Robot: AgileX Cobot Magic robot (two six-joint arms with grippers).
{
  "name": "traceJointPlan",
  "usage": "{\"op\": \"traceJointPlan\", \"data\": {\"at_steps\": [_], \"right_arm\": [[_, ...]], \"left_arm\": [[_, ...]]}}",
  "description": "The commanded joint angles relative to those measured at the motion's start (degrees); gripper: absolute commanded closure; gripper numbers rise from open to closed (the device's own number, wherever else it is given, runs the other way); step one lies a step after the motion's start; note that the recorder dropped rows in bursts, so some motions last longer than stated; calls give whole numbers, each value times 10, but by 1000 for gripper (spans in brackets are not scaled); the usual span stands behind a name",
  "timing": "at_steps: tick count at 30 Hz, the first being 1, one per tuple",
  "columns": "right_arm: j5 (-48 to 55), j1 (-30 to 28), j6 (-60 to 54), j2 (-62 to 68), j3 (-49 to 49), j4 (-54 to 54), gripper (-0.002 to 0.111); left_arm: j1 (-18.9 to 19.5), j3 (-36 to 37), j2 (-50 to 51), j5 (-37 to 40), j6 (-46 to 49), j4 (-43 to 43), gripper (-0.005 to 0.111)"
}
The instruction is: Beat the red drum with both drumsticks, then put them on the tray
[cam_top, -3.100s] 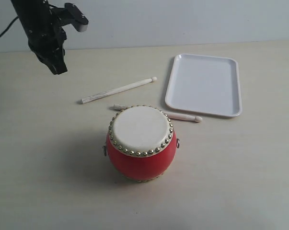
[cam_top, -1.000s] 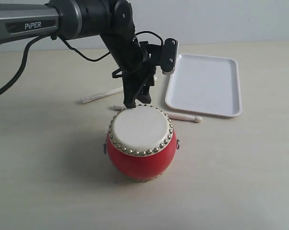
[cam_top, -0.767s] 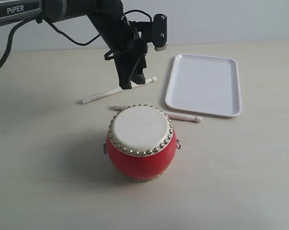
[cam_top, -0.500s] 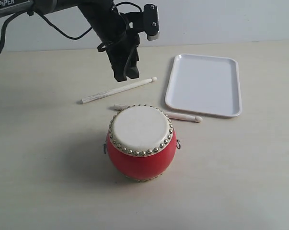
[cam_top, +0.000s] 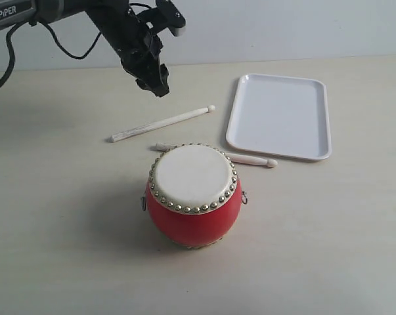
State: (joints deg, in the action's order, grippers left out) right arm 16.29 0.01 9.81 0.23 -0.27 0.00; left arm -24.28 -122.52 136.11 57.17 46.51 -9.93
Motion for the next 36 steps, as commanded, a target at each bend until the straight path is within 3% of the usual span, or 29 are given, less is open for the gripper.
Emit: {"op": "traceJointPlan", "data": {"at_steps": [1, 14, 26, 36], "right_arm": [[-1, -3, -1, -2, 3, 0, 3], [-1, -3, -1, -2, 3, 0, 3], [-1, -3, -1, -2, 3, 0, 3], [-1, -3, -1, -2, 3, 0, 3]], "left_arm": [[11, -9, 16, 14, -45, 0, 55], [9, -9, 24, 31, 21, -48, 55], [30, -9, 24, 40, -46, -10, 55], [32, -9, 25, 92, -55, -12, 55]]}}
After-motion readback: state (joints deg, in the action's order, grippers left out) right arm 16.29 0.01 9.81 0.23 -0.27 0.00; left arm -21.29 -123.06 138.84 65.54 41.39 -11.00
